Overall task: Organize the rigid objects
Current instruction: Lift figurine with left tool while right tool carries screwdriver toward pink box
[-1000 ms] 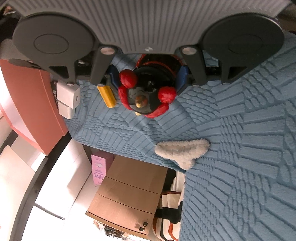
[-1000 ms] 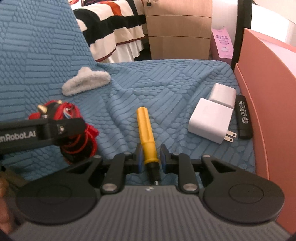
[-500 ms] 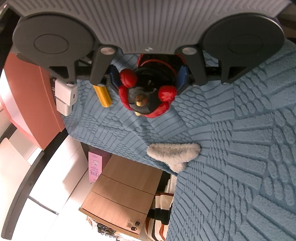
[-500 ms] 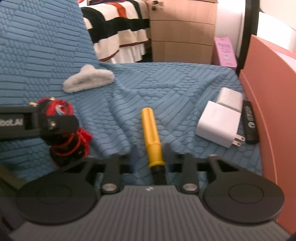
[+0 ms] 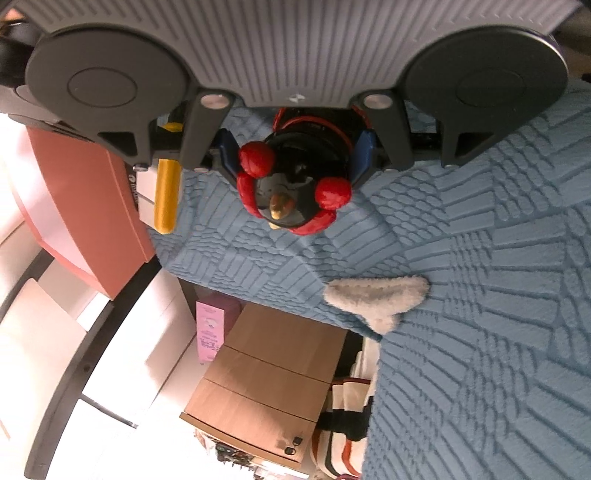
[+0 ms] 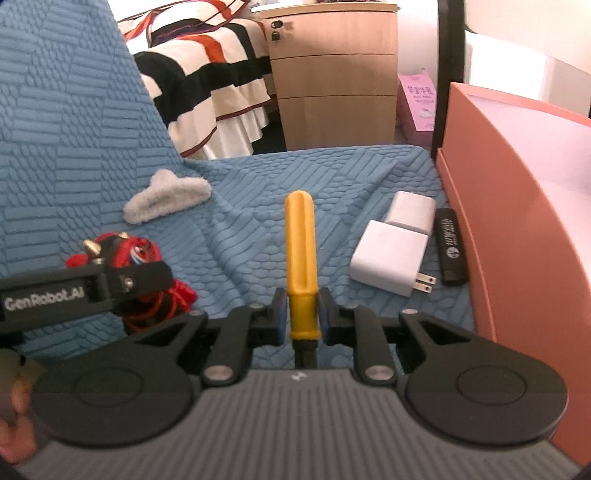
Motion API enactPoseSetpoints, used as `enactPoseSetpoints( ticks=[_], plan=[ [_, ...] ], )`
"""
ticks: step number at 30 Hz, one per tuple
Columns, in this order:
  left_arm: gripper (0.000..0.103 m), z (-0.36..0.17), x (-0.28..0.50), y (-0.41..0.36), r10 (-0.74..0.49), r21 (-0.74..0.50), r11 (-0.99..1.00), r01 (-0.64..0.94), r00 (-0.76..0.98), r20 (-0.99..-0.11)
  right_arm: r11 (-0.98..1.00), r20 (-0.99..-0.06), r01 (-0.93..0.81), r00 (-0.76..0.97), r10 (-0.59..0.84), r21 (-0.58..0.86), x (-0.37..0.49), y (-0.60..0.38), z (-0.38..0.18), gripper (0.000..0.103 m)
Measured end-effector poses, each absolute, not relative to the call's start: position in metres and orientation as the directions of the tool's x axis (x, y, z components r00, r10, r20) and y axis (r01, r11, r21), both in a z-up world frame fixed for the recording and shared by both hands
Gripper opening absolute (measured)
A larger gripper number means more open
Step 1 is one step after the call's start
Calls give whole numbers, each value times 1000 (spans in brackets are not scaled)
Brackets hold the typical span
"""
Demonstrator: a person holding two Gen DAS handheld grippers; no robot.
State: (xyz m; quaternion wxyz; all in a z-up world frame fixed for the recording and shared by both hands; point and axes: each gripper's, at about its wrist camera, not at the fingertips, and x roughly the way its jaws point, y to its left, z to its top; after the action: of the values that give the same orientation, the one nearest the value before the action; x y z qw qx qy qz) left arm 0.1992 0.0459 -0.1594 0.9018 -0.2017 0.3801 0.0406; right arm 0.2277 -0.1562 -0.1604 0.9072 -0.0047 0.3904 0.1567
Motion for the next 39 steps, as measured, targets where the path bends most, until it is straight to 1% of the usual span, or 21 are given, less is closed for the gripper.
enactPoseSetpoints(
  ticks=[7,10,15,20,24,28,39],
  plan=[
    [65,-147,205,32,-113,-347,920,-181,726,-679,955,-709,-275,651,270,110,223,-166,-139,21],
    [65,-132,206,24,-113,-328,933,-150,743,-660,955,-699,-276,661,273,112,221,-174,-125,21],
    [65,-109,207,13,-147,-338,936,-100,761,-632,955,-674,-269,683,282,126,220,-188,-100,21],
    [65,-82,211,-1,-192,-366,929,-56,774,-604,953,-649,-279,704,289,121,219,-201,-73,21],
    [65,-58,215,-14,-195,-365,930,-34,797,-571,954,-629,-274,721,290,126,221,-214,-48,21],
    [65,-29,220,-29,-236,-395,919,3,804,-545,955,-603,-270,745,286,121,222,-227,-21,21],
    [65,38,247,-95,-308,-390,916,98,795,-523,971,-546,-200,803,239,131,232,-285,35,21]
  ],
)
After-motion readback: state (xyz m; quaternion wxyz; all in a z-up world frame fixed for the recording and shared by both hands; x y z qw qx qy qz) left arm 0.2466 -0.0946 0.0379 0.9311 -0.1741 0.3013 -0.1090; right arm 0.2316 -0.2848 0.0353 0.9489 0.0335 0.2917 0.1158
